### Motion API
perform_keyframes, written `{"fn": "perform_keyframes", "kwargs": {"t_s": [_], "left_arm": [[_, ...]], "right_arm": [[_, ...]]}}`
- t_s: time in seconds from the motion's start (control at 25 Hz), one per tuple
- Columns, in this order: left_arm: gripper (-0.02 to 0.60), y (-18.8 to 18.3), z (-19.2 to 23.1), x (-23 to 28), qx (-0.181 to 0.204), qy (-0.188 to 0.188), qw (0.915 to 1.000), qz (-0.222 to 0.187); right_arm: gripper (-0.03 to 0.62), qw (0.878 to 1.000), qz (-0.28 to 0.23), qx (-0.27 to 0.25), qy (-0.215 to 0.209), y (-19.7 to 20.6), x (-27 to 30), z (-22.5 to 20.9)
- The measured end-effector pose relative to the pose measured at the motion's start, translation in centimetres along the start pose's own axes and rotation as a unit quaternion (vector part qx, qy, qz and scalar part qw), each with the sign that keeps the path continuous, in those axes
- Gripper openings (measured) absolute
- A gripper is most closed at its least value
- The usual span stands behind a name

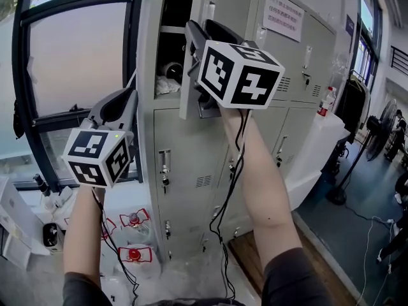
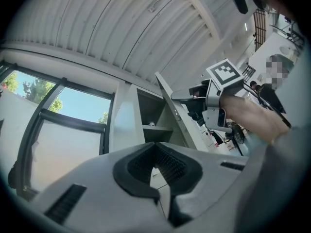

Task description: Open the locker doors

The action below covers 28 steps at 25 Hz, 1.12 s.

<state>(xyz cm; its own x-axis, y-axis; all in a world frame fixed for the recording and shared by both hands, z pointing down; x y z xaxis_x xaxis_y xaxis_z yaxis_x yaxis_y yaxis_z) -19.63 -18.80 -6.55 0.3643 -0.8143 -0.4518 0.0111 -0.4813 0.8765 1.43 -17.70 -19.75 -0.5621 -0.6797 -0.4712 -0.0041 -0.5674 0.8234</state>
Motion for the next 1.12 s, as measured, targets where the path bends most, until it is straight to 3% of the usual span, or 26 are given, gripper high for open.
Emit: {"fn": "perform_keyframes", "kwargs": {"t_s": [0.24, 0.52, 0.72, 1.12], "left_arm": [[0.009, -1.6, -3.1, 0.5, 0.001, -0.005, 1.0, -0.009], [0.009, -2.2, -6.8, 1.1, 0.005, 0.003, 0.9999, -0.012], [0.009, -2.5, -9.2, 1.7, -0.003, 0.011, 0.9998, -0.014], [0.009, -2.7, -14.7, 3.1, -0.015, 0.037, 0.9991, -0.015]], "right_arm": [[0.17, 0.995, 0.003, -0.098, 0.017, -1.2, -2.5, 0.1], [0.173, 0.994, -0.009, -0.109, 0.006, -2.3, -5.9, -1.5], [0.141, 0.994, -0.015, -0.112, -0.004, -3.3, -8.5, -2.7], [0.109, 0.993, -0.032, -0.115, 0.021, -4.3, -14.5, -7.0]]}}
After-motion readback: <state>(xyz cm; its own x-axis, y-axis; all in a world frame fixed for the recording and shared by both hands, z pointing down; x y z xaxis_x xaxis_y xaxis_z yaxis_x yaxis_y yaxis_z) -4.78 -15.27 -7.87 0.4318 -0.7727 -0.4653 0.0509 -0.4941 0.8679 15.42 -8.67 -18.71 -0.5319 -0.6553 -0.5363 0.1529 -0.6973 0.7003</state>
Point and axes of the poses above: the fingertips, and each gripper's own axes: x forward along the fingers, z to its left, y out of its underside, the point moved 10 cm from there along -x, backward along the fingers, and after that the axes turned 10 degrees about -y, right-handed, at the moved point
